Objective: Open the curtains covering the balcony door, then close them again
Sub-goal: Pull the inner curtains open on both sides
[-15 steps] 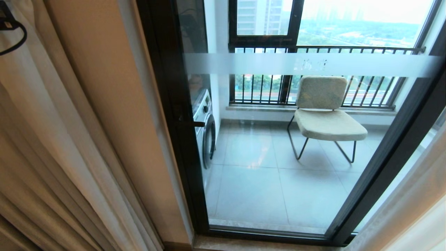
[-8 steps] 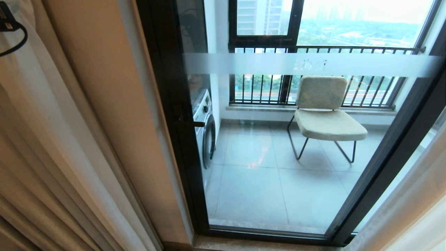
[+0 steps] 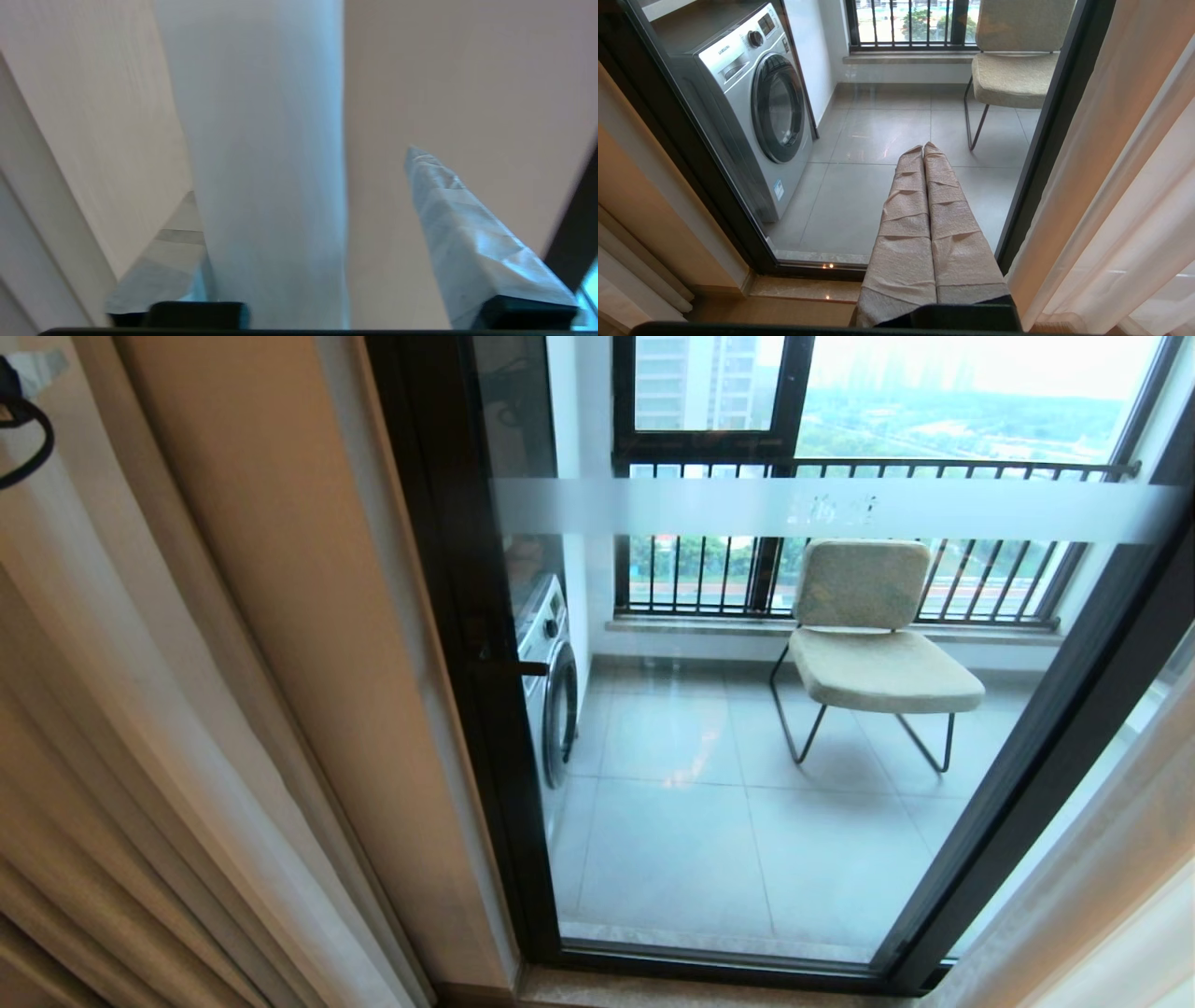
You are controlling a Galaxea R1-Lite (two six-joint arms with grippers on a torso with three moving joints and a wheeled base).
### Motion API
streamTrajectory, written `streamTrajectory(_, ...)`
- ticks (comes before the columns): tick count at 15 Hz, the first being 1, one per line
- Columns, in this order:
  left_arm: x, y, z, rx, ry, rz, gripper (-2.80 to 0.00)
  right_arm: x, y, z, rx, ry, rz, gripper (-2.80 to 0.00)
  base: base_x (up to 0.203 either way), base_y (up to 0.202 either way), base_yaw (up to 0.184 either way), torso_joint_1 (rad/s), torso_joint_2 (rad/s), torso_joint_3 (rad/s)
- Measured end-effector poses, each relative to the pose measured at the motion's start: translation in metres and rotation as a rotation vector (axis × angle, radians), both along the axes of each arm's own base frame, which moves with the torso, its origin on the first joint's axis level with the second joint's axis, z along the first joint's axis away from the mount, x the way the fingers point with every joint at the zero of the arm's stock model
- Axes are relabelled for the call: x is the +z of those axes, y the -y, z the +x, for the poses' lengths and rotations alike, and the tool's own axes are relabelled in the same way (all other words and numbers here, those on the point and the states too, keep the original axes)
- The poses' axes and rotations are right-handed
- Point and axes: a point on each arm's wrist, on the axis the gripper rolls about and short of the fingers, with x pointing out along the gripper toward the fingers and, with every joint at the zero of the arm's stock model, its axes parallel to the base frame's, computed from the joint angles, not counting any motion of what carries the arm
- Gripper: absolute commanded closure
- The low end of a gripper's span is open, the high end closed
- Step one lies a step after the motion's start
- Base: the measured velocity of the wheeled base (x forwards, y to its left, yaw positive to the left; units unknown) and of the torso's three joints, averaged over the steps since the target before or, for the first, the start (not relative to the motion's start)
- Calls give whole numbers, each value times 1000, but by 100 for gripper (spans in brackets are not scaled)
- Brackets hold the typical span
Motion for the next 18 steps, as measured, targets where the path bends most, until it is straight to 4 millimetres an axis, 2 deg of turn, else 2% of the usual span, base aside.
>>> streamTrajectory(11,-21,50,-92,-33,-53,-23,-280,0,0,0,0,0,0,0,0,0,0,0,0,0)
streamTrajectory(16,-39,63,-121,-33,-77,-34,-280,0,0,0,0,-1,0,0,0,0,0,0,0,0)
streamTrajectory(17,-40,64,-125,-35,-75,-33,0,0,0,0,0,0,0,0,0,0,0,0,0,0)
streamTrajectory(18,-40,66,-127,-37,-72,-32,0,0,0,0,0,0,0,0,0,0,0,0,0,0)
